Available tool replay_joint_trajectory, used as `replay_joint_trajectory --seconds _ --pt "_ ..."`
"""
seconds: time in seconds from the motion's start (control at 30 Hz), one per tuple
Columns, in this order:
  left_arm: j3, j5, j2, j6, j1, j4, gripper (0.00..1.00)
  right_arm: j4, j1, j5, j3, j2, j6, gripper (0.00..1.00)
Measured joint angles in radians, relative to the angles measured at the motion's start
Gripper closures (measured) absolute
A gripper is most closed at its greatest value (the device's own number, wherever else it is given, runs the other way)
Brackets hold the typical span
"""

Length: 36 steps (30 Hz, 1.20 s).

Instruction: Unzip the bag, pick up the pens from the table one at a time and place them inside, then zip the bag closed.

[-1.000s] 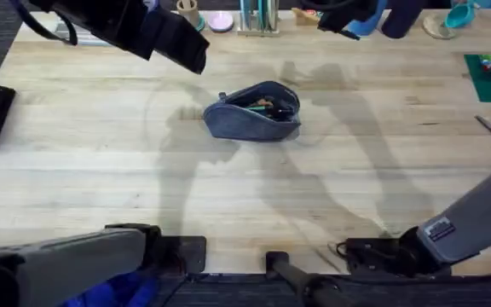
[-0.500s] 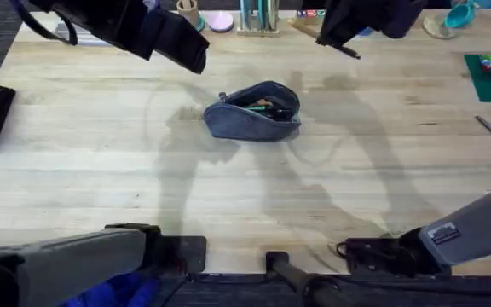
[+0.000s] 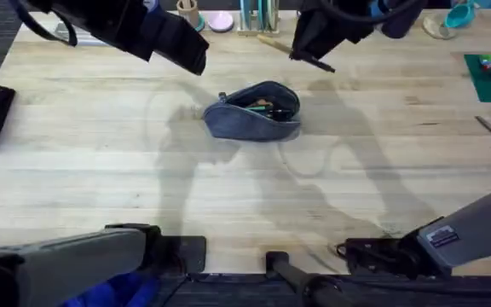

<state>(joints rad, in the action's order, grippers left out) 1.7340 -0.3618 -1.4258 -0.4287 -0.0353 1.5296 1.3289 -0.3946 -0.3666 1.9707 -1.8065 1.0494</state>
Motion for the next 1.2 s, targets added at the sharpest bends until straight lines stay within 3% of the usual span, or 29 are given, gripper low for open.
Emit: replay_joint_trajectory --seconds 0.33,0.37,0.57,1.2 --pt "0.0 0.0 0.0 0.0 0.0 0.001 0.005 -0.06 -0.003 -0.051 -0.163 0.0 0.059 0.972" --pt "0.0 0.0 0.0 0.0 0.0 0.001 0.005 -0.111 -0.01 -0.062 -0.224 0.0 0.063 0.971" --pt "0.0 0.0 0.0 0.0 0.0 -0.001 0.006 -0.202 -0.036 -0.069 -0.299 0.0 0.067 0.972" --pt "0.0 0.0 0.0 0.0 0.0 0.0 0.005 -0.303 -0.061 -0.075 -0.317 -0.133 0.073 0.971"
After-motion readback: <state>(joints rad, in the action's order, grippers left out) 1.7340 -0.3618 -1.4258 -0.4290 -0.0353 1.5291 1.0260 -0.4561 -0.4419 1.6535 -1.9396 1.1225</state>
